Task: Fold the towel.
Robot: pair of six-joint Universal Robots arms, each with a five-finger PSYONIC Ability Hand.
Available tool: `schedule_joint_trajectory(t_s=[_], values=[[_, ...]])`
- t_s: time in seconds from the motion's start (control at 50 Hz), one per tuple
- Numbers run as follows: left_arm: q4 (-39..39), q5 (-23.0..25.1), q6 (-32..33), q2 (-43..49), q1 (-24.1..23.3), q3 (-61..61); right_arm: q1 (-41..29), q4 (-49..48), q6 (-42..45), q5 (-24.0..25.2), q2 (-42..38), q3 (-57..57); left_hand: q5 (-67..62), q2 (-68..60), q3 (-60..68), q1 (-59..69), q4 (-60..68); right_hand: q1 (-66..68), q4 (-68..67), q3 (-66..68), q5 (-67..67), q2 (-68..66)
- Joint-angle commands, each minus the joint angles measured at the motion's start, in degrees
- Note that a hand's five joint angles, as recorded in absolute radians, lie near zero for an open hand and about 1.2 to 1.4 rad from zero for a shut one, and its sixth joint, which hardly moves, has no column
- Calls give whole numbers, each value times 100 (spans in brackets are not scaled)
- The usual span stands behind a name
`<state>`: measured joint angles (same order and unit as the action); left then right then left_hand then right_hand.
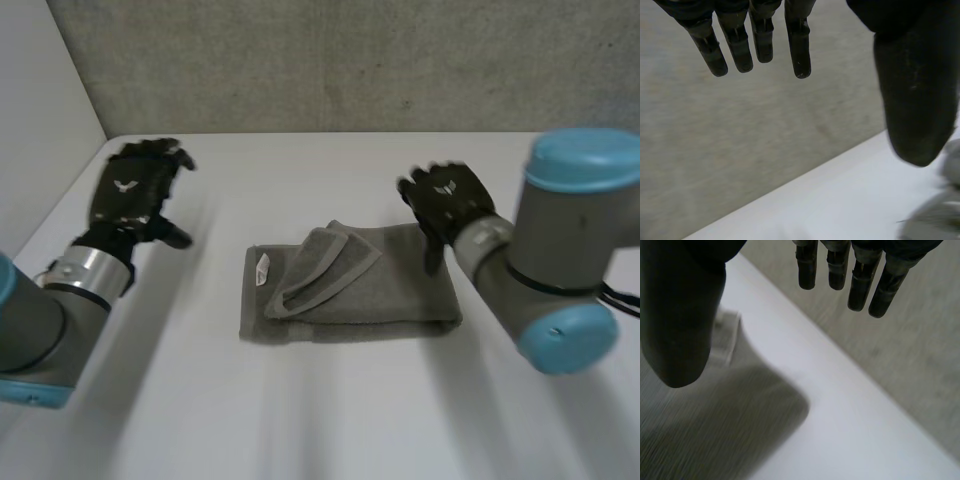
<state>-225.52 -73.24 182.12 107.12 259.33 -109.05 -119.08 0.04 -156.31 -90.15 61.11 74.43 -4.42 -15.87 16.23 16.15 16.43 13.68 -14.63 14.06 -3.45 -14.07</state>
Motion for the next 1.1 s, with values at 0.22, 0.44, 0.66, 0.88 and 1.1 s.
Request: schedule_joint_trajectory(t_s=[0.22,0.44,0.66,0.88,1.1], values=[[430,829,-28,1215,-1816,991,869,-1348,-216,920,762,2910,-34,111,-148,-139,-167,-368,463,-406,345,407],[1010,794,-1,1830,-2027,1509,773,-1647,-181,893,859,3024,-68,77,-114,-106,-134,-368,463,-406,345,407],[984,-269,7,1997,-2009,1685,773,-1832,-172,929,850,3139,-68,77,-114,-106,-134,-368,463,-406,345,407],[1001,-814,25,2050,-1833,1747,667,-1973,-146,937,798,3227,-84,61,-97,-89,-117,-368,463,-406,345,407],[1107,-1552,86,2024,-1552,1668,597,-2060,188,911,798,3297,-84,61,-97,-89,-117,-368,463,-406,345,407]])
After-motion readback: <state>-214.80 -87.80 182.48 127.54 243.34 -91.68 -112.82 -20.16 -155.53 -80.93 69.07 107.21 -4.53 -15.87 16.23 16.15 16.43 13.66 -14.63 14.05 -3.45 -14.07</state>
